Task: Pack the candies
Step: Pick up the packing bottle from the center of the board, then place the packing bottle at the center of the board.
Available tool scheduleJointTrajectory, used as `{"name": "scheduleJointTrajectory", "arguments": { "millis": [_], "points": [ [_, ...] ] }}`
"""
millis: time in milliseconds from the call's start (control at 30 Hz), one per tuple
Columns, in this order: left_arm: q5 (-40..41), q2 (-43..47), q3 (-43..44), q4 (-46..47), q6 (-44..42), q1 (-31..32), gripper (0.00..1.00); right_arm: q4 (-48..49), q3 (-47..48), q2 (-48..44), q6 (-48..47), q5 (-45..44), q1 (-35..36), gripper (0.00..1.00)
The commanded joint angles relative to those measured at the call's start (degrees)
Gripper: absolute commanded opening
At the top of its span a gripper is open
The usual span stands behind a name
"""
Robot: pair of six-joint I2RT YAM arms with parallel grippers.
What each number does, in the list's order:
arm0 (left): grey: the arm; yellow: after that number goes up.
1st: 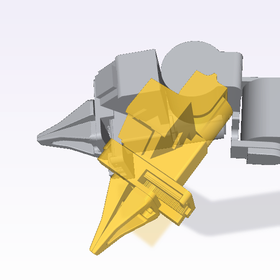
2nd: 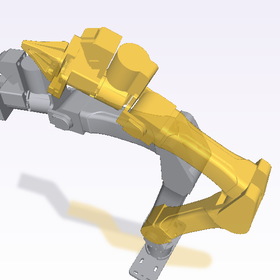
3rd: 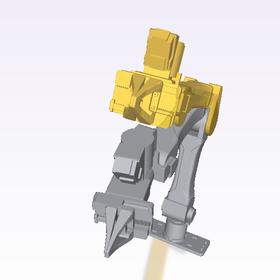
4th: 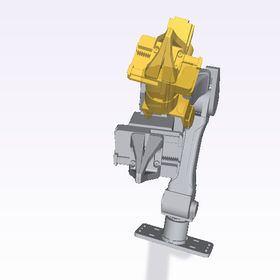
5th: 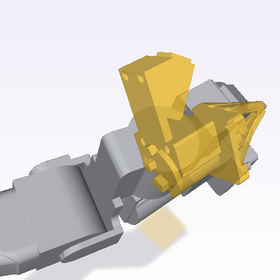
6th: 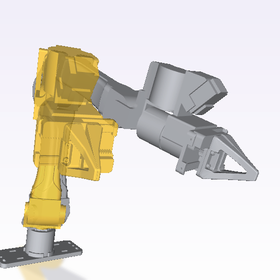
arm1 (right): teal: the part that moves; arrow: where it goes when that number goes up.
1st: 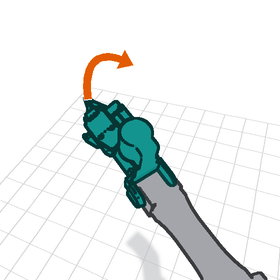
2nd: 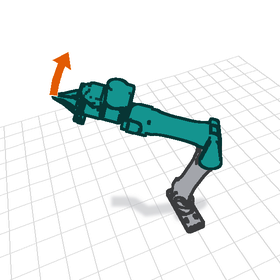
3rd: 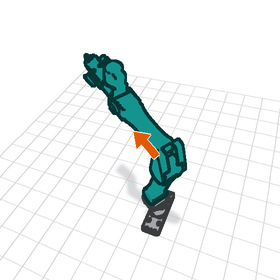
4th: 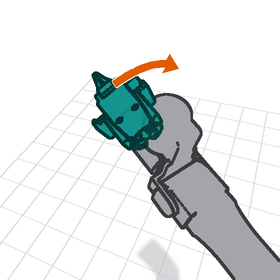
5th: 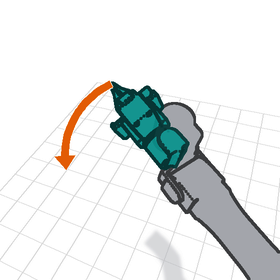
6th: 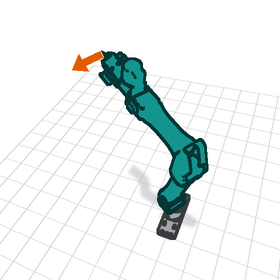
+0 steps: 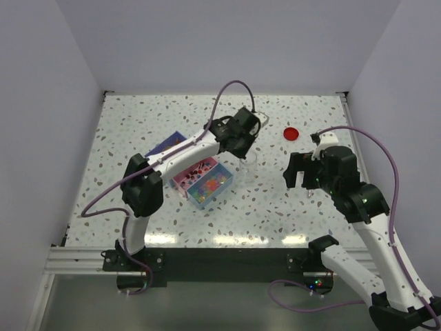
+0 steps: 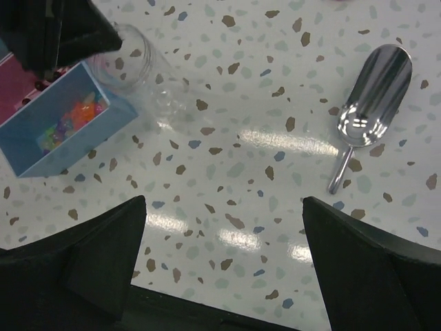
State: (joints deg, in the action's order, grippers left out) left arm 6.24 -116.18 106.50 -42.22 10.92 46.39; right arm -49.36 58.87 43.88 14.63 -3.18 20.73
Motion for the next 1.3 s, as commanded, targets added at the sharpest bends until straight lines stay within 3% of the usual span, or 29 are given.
{"name": "scheduleJointTrajectory", "arguments": {
  "millis": [0,200,600,900,1233,1267],
  "points": [
    [2.5,6.7,-3.6,-4.4,0.2,4.9,0.0,0.6,-0.2,0.2,2.4,-5.5,0.2,0.99],
    [5.9,10.8,-10.6,-3.2,3.8,10.4,0.0,2.1,-1.7,-0.3,3.0,-7.9,0.2,0.99],
    [10.5,14.0,-20.1,3.5,5.7,10.5,0.0,4.6,-5.8,-2.0,3.0,-8.1,0.2,0.99],
    [7.6,15.6,-22.8,4.7,7.2,10.5,0.14,5.4,-7.5,-2.6,3.2,-7.1,0.2,0.99],
    [6.7,21.2,-22.7,3.5,8.4,10.4,0.52,7.0,-4.1,1.9,0.3,-3.8,0.2,0.99],
    [7.0,21.8,-21.8,3.1,8.4,10.3,0.62,6.9,-3.6,2.7,0.1,-4.0,0.2,0.99]
  ]
}}
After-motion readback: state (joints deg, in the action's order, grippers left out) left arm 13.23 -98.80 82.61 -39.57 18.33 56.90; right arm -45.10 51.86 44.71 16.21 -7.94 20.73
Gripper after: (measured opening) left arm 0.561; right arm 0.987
